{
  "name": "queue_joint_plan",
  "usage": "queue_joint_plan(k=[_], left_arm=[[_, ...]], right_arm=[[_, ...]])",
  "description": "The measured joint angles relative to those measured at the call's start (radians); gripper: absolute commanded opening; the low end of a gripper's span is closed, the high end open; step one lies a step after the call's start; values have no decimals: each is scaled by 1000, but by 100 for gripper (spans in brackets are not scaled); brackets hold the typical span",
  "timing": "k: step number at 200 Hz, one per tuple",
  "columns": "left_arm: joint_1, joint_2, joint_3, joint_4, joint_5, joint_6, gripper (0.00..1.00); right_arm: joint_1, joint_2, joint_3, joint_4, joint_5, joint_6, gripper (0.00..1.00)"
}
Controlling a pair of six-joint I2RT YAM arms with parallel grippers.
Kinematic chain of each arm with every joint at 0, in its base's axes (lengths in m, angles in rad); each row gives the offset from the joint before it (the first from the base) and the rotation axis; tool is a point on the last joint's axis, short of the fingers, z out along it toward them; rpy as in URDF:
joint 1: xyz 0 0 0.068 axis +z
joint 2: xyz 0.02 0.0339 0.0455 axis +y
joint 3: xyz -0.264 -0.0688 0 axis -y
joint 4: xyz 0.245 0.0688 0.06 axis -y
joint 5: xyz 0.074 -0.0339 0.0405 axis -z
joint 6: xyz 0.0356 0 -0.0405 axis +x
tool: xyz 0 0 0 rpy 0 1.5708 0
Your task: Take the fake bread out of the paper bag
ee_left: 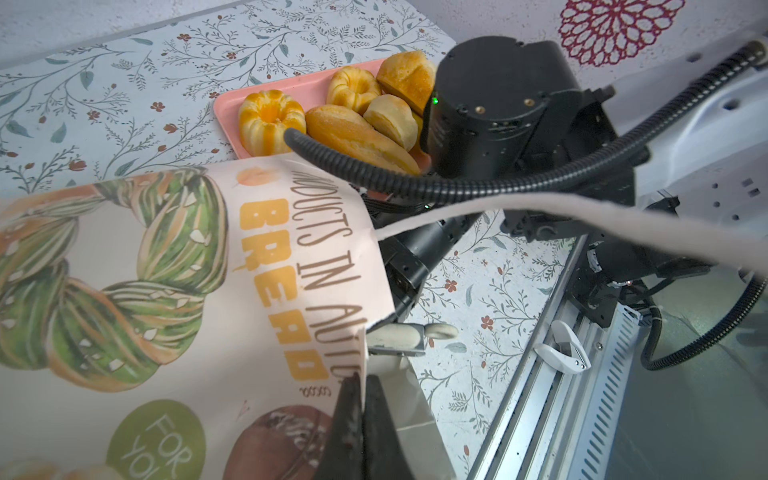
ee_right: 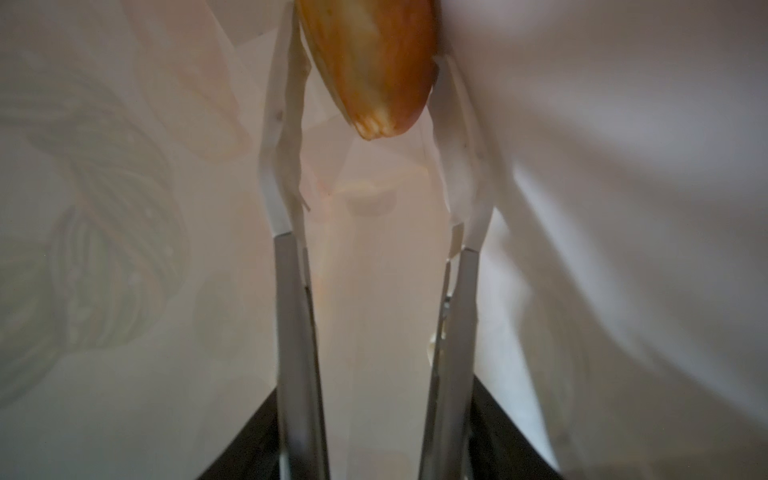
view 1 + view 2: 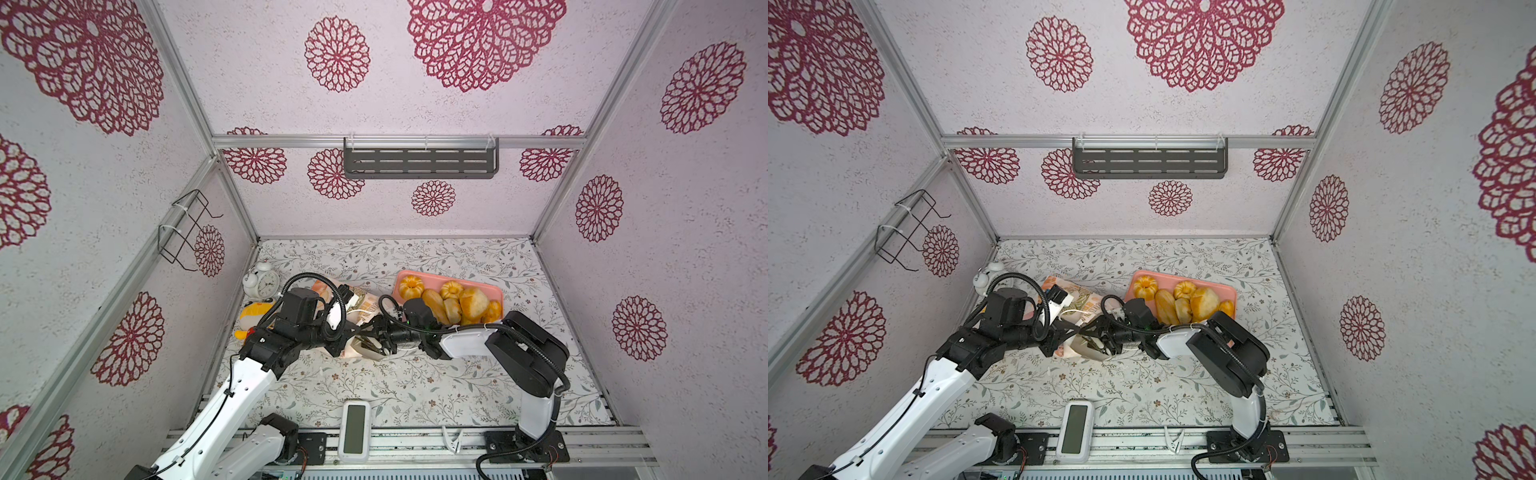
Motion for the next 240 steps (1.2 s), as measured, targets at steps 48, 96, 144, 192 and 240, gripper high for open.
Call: queue_joint_plan(k=[48,96,144,192,240], left_arm=[[-5,17,0,-23,13,50,0],[-12,48,0,-14,24,56,0],[-16,75,0,16,17,56,0],[-17,73,0,46,-39,39,0],[-24,16,-33,78,-130,13,0]], right_arm=[[-26,34,-9,72,-127,21,56],[-32,29,24,-61,-145,-63,56],[-24,42,137,-171,-120,-131,41],[-21,45,144,-153,-95,-165,7],[-16,-87,17,-203,-85,-222,0]])
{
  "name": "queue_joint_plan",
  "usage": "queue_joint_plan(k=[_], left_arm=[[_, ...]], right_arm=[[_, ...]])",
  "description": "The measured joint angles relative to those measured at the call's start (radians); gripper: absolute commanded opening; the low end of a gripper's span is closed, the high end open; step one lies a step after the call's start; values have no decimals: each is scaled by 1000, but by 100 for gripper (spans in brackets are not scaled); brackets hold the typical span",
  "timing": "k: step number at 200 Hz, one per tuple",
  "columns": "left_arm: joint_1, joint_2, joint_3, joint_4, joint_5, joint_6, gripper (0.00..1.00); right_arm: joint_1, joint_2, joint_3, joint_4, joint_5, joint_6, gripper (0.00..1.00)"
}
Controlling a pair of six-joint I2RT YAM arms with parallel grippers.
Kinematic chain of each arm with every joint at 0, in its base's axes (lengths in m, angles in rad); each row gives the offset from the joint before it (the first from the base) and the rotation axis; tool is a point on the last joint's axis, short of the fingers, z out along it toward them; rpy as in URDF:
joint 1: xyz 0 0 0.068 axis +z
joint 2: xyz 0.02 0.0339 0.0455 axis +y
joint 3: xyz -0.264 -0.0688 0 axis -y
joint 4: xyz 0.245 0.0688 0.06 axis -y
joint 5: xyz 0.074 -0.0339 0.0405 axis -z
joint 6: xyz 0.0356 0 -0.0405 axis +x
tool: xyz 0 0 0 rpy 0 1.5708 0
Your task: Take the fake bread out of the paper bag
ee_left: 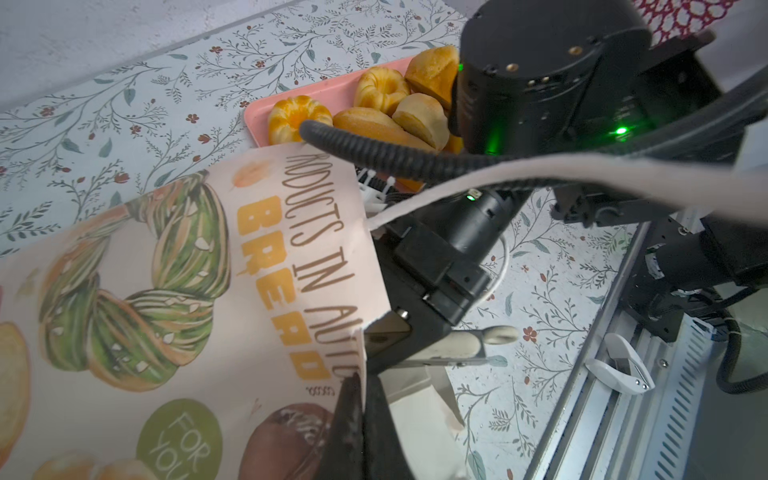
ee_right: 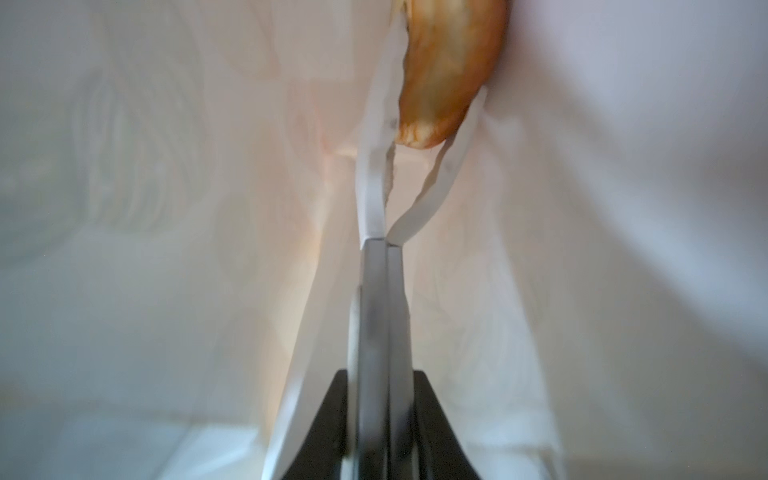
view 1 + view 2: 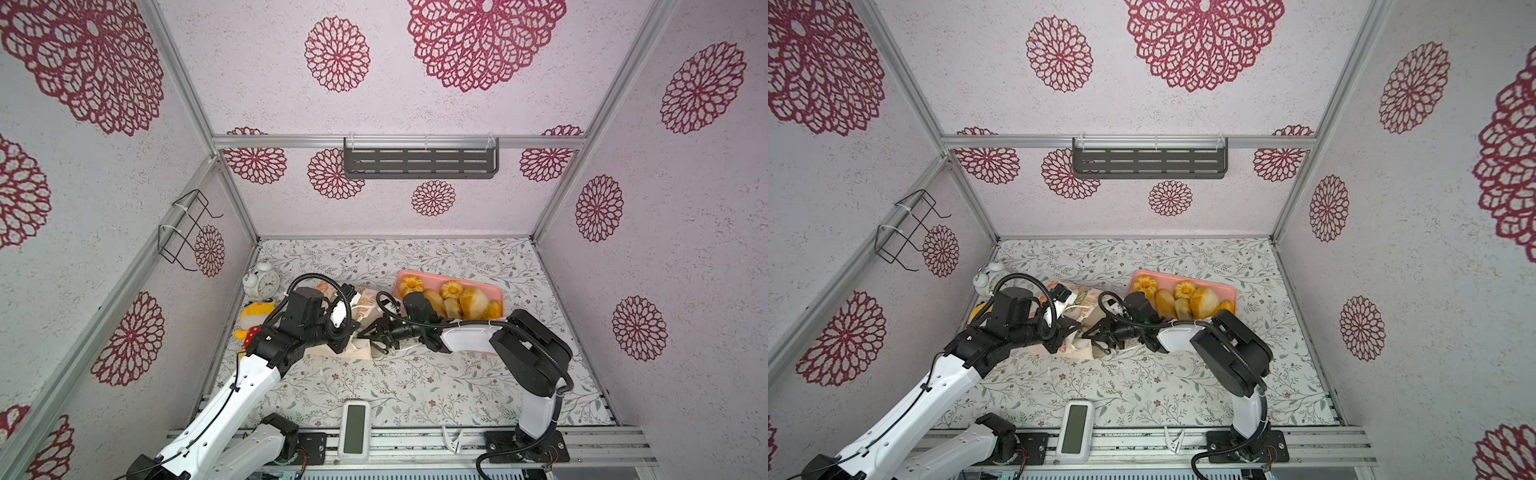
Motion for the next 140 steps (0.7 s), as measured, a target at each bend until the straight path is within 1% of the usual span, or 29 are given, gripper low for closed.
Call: queue_joint_plan(k=[29,60,116,140], left_arm=[[-1,-9,-26,5,-69,-18,0],[-1,-8,-40,6,-107,-36,0],[0,-9,-44,25,-134,-61,0],[0,-9,-44,27,-138,-67,0]], right_arm=[[2,-154,-71,-113,11,-85,0],[2,-290,-131,-219,32,-152,0],[2,-424,-211,-333,72,-201,0],[2,-470,-219,-432,103,-247,0]])
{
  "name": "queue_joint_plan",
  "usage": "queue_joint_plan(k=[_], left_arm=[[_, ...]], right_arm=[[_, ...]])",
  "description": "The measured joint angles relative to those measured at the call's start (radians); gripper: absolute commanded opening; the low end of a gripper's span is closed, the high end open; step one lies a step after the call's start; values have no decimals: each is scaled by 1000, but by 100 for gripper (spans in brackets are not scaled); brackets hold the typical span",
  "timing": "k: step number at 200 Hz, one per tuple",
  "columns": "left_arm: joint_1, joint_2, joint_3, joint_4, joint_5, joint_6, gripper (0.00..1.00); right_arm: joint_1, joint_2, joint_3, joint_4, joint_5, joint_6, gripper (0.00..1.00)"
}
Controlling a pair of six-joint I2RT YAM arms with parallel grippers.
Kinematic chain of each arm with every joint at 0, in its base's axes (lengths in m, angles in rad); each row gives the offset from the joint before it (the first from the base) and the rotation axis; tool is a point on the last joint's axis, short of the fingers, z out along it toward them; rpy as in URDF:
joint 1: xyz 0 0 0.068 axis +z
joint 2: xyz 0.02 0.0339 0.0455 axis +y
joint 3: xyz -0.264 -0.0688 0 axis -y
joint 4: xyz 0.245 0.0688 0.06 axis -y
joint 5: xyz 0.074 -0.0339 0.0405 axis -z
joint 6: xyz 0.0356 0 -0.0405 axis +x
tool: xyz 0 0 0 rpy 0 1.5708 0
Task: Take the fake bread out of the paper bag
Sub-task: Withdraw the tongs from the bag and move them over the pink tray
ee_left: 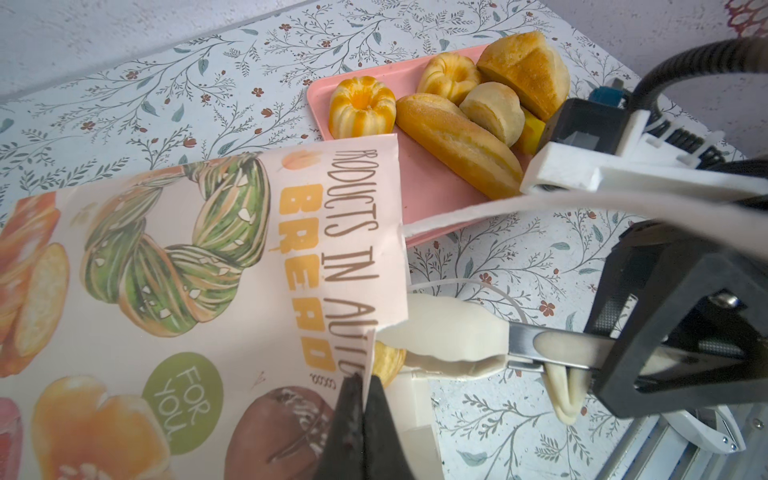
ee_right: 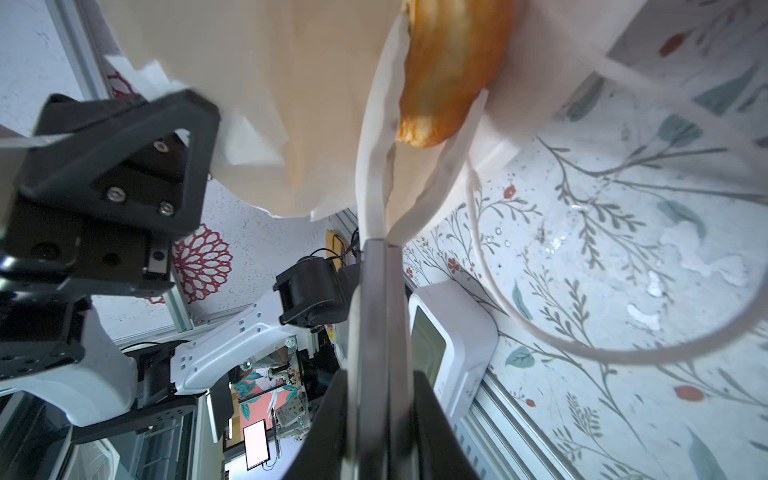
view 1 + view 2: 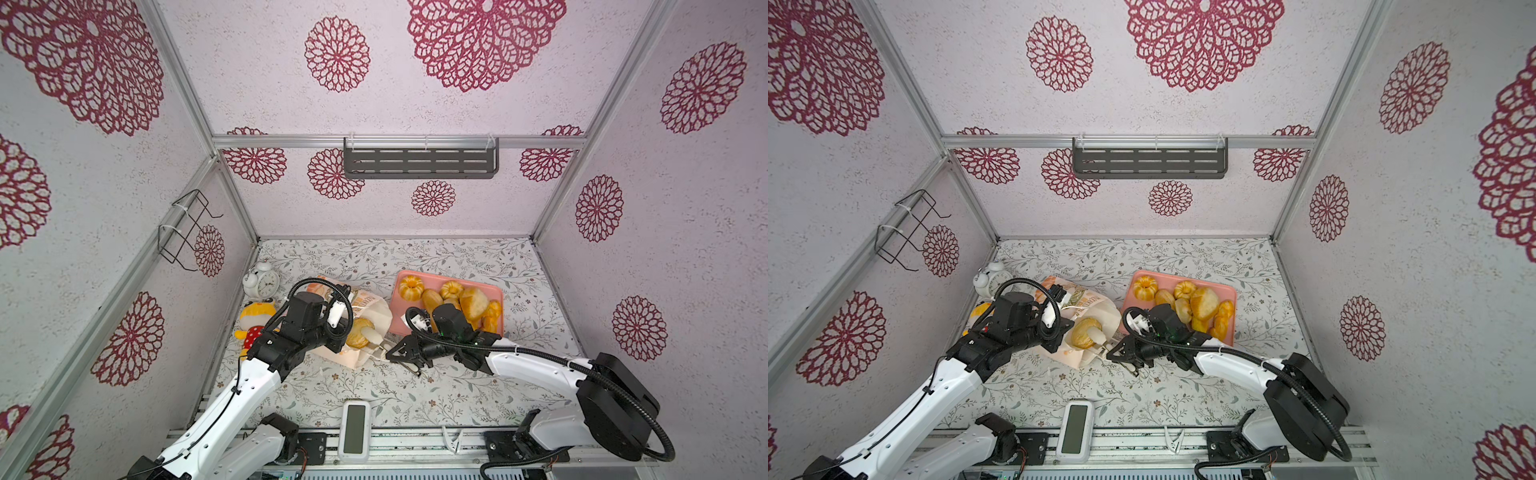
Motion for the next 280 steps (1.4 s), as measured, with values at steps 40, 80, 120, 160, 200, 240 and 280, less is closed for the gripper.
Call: queue_joint_plan(k=[40,80,120,160,200,240,280], left_arm=[[0,0,-4,3,-33,-13,0],[6,1,-5,3,-105,-30,0],[17,3,-5,3,-132,-50,0],[27,3,0,0,-140,-65,0],[28,-24,30,-24,-138,-71,0],[30,-85,35,-54,-135,-61,0],[55,-172,12,-71,-144,-46,0]], right_arm=[[-3,-112,71,-262,86,-137,0],[-21,-279,118,-487,153,-240,0],[-52,-359,204,-766,259,-324,0],[-61,-285,389,-1036,460,-431,0],[-60,-103,529,-1187,695,-538,0],[-16,92,665,-1279,880,-619,0],[75,256,819,-1335,989,-656,0]])
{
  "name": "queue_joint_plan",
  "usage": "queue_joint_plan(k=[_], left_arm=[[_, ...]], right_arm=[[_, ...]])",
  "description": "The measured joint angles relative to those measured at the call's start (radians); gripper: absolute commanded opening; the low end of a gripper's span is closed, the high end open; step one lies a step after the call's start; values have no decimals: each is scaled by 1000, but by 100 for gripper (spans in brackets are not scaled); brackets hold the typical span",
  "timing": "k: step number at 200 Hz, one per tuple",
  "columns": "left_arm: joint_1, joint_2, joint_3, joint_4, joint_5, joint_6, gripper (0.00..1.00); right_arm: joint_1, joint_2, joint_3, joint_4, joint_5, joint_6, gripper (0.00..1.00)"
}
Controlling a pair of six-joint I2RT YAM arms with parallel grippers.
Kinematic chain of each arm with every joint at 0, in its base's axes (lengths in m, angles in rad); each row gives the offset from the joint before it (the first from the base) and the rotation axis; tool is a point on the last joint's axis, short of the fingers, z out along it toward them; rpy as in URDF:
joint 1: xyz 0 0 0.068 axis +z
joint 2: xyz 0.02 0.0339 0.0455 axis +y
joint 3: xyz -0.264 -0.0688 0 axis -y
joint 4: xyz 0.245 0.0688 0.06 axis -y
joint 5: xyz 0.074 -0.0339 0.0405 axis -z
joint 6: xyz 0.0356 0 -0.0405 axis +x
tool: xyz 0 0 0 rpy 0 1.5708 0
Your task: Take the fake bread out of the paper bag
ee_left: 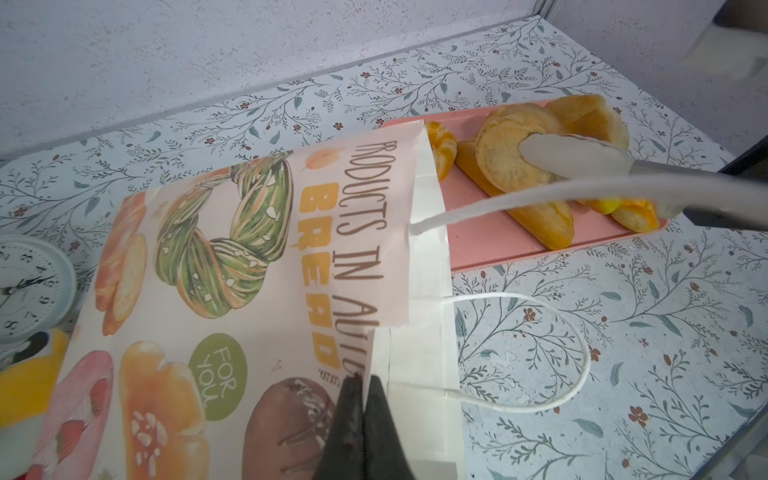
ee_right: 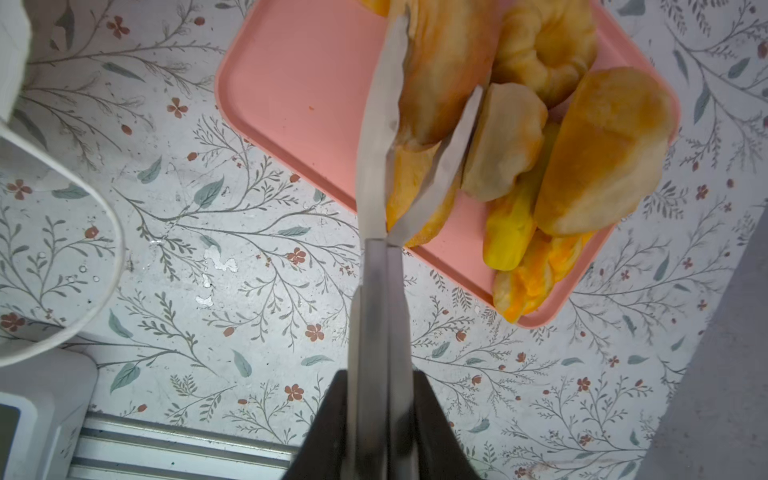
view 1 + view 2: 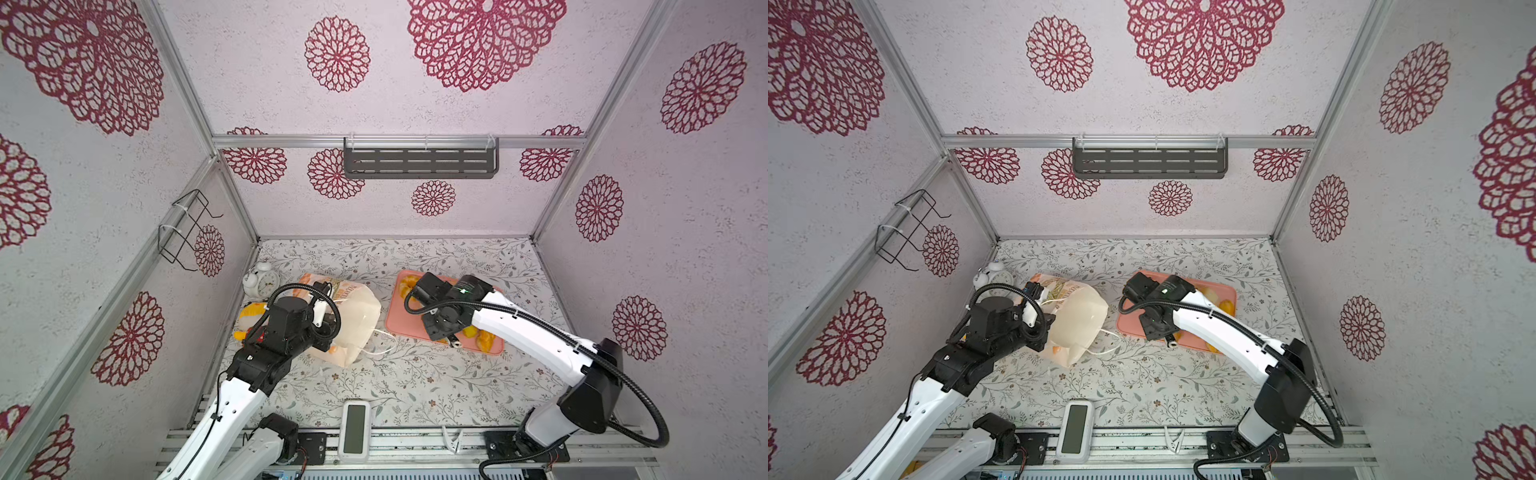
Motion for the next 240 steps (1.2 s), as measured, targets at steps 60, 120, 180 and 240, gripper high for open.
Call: queue_joint_plan(k=[60,120,180,240], left_arm=[[36,-150,-40,-40,-40,2,0],[43,-280,-18,-99,-101,-3,0],[43,-388,-5,-146,-157,-24,0],[43,-456,11,-150,-167,-37,0]], right_arm=[[85,184,74,-67,83,-3,0],[140,312,163,-134,168,-3,0],[148,367,195,-138,177,-6,11],[148,384,198,-116,158,-14,24]])
